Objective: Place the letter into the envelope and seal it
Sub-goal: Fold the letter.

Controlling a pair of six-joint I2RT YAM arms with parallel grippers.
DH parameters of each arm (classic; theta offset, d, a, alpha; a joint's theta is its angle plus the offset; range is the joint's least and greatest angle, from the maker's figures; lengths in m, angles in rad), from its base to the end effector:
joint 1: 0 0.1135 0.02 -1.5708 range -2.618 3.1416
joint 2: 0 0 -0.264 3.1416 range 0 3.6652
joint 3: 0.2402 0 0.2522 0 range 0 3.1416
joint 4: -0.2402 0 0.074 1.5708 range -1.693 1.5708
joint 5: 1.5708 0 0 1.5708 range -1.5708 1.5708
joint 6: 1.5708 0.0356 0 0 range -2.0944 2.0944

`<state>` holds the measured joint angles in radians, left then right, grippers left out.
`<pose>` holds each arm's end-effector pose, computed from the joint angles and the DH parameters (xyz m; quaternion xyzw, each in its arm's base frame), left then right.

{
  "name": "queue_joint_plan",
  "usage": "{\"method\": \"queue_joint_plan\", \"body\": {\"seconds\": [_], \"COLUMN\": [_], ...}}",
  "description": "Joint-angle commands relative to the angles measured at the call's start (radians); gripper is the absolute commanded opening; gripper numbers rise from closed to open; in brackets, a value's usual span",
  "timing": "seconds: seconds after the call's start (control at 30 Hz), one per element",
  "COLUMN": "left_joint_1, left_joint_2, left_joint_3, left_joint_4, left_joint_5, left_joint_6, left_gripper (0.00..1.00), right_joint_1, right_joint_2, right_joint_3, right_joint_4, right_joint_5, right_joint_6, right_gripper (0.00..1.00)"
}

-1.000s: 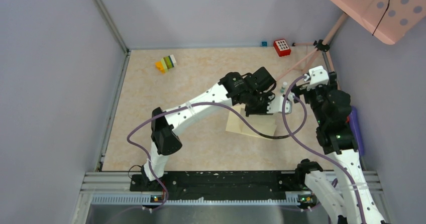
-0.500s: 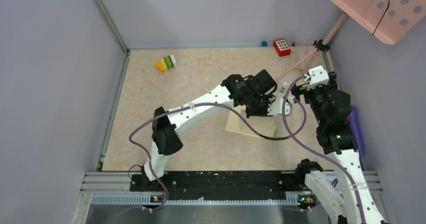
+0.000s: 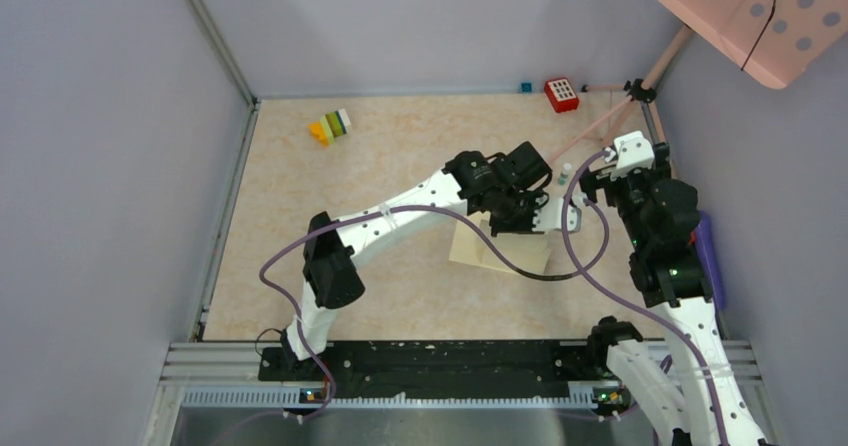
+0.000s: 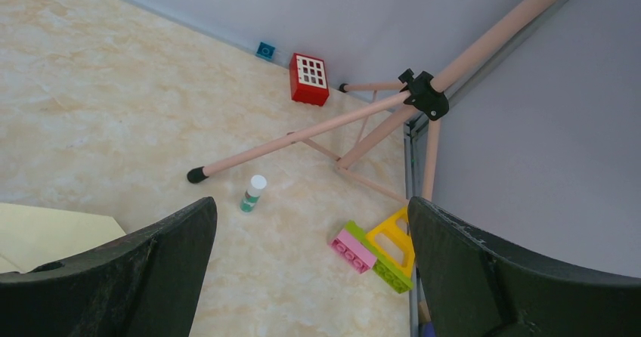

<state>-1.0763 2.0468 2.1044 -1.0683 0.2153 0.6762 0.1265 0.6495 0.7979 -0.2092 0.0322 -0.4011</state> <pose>0.2021 -0.3908 0.3300 0.7531 0.5887 -0.1558 0.2488 0.1515 0.0181 0.3621 -0.1792 0.7059 -0.1054 0.6771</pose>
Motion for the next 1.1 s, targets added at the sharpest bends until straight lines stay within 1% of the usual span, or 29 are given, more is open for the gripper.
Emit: {"method": "queue_joint_plan", "body": {"seconds": [0.0,0.5,1.07], "left_joint_1": [-0.007,-0.007,-0.008], "left_joint_2": [-0.001,0.002,0.036], "left_joint_3": [-0.014,-0.058,-0.055], "left_joint_4": [0.043,0.096,0.123], "left_joint_5": [0.005,0.045,0.082], "left_joint_6": [0.004,-0.017,-0.028], "left_gripper": [0.0,0.0,0.0], "right_joint_1": [-0.011,-0.011,-0.01], "right_joint_2": [-0.012,-0.013,-0.013], "right_joint_3": [0.0,-0.001,-0.002], "right_joint_4": [0.024,0.023,0.023], "right_joint_5": [-0.004,-0.004,-0.009], "right_joint_6": [-0.005,-0.007,-0.008], "right_gripper": [0.95,0.95,0.95]}}
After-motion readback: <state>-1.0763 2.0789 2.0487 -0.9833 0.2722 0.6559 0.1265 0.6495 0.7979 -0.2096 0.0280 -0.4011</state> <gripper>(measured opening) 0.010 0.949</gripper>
